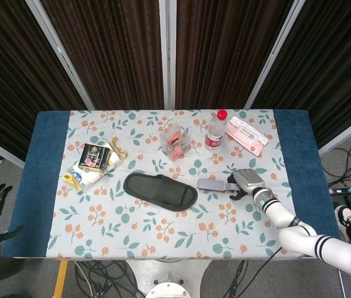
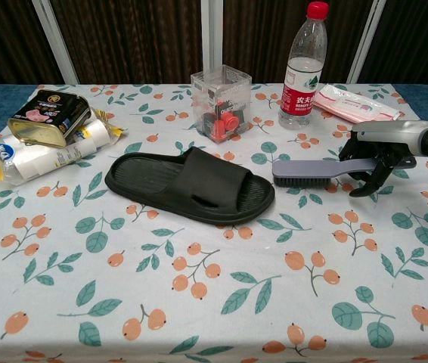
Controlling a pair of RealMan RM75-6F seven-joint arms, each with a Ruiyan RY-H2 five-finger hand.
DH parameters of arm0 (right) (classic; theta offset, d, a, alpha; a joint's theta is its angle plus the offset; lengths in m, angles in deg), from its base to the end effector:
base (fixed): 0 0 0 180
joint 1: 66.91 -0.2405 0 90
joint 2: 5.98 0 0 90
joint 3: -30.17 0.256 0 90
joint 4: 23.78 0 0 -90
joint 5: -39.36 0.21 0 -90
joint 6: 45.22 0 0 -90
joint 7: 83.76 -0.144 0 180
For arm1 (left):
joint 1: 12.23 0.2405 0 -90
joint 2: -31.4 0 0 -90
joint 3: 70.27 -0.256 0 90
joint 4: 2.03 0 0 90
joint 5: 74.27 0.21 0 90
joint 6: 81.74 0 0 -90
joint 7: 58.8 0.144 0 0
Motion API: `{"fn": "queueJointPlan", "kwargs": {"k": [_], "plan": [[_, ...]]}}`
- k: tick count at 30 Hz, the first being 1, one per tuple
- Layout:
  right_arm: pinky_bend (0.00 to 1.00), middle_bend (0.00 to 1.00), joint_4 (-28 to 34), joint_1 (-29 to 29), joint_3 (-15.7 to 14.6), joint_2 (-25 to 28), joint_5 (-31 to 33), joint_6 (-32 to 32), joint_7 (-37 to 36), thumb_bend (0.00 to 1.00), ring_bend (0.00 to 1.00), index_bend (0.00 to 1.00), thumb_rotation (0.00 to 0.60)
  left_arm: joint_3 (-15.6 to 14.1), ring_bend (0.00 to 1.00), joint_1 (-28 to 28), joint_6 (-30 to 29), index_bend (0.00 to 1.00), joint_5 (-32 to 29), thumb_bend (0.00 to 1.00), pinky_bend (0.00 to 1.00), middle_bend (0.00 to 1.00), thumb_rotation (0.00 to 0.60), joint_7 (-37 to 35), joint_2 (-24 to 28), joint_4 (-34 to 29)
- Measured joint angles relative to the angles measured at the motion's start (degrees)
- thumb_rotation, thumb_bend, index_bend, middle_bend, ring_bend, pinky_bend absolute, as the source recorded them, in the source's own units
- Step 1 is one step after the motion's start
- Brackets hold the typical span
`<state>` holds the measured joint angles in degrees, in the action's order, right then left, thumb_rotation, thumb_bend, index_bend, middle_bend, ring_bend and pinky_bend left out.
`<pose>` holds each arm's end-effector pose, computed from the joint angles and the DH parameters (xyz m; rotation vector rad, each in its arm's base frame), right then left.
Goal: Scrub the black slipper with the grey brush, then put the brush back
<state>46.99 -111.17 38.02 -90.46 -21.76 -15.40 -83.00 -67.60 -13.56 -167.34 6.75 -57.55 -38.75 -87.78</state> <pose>-0.2322 -0.3712 -0.0132 1.8952 -1.3223 0.5913 -0.3456 0.1599 0.1412 -1.2761 -0.9465 -0.7944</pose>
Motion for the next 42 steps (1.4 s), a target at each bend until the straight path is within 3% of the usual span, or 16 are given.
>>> {"fn": "queueJointPlan", "kwargs": {"k": [6, 11, 16, 24, 29, 33, 42], "plan": [[1.0, 0.88, -0.2, -0.4, -0.3, -0.6, 0.2, 1.4, 0.9, 0.32, 0.94, 0.99, 0.6, 0.3, 0.12, 0.0, -0.3, 0.16, 0.1, 0.12, 0.16, 0.18, 0.6, -0.4, -0.1, 0.3], [1.0, 0.92, 0.8, 0.2, -0.2, 0.0, -2.3, 2.8, -1.0, 0.37, 0.98, 1.0, 0.6, 0.5, 0.12, -0.5, -0.7, 0.16, 1.4, 0.14, 0.16, 0.18, 0.6, -0.6, 0.2, 0.5], [1.0, 0.94, 3.1, 1.2, -0.2, 2.6, -8.0, 5.8, -4.2, 0.39, 1.0, 1.0, 0.6, 0.5, 0.12, -1.7, -0.8, 0.16, 4.3, 0.25, 0.16, 0.18, 0.6, -1.8, 1.1, 0.6], [1.0, 0.96, 12.8, 2.8, 0.3, 12.5, -20.2, 14.8, -10.7, 0.44, 1.0, 1.0, 0.6, 0.6, 0.12, -8.9, 3.7, 0.16, 12.2, 0.28, 0.16, 0.18, 0.6, -8.9, 4.4, -2.2], [1.0, 0.97, 18.7, 1.8, 0.9, 18.1, -23.2, 16.0, -11.4, 0.45, 1.0, 1.0, 0.6, 1.8, 0.12, -17.1, 11.0, 0.16, 15.5, 0.23, 0.16, 0.18, 0.6, -13.2, 4.9, -3.7], [1.0, 0.97, 20.1, 0.4, 1.3, 18.7, -22.4, 14.6, -8.9, 0.45, 1.0, 1.0, 0.6, 2.9, 0.12, -23.7, 19.4, 0.16, 15.7, 0.21, 0.16, 0.18, 0.6, -14.9, 3.9, -3.6], [1.0, 0.97, 20.3, -2.3, 1.9, 16.7, -16.4, 11.7, -2.1, 0.45, 1.0, 1.0, 0.6, 5.1, 0.1, -38.5, 39.4, 0.15, 10.6, 0.21, 0.16, 0.13, 0.6, -13.0, -6.7, 3.9]]}}
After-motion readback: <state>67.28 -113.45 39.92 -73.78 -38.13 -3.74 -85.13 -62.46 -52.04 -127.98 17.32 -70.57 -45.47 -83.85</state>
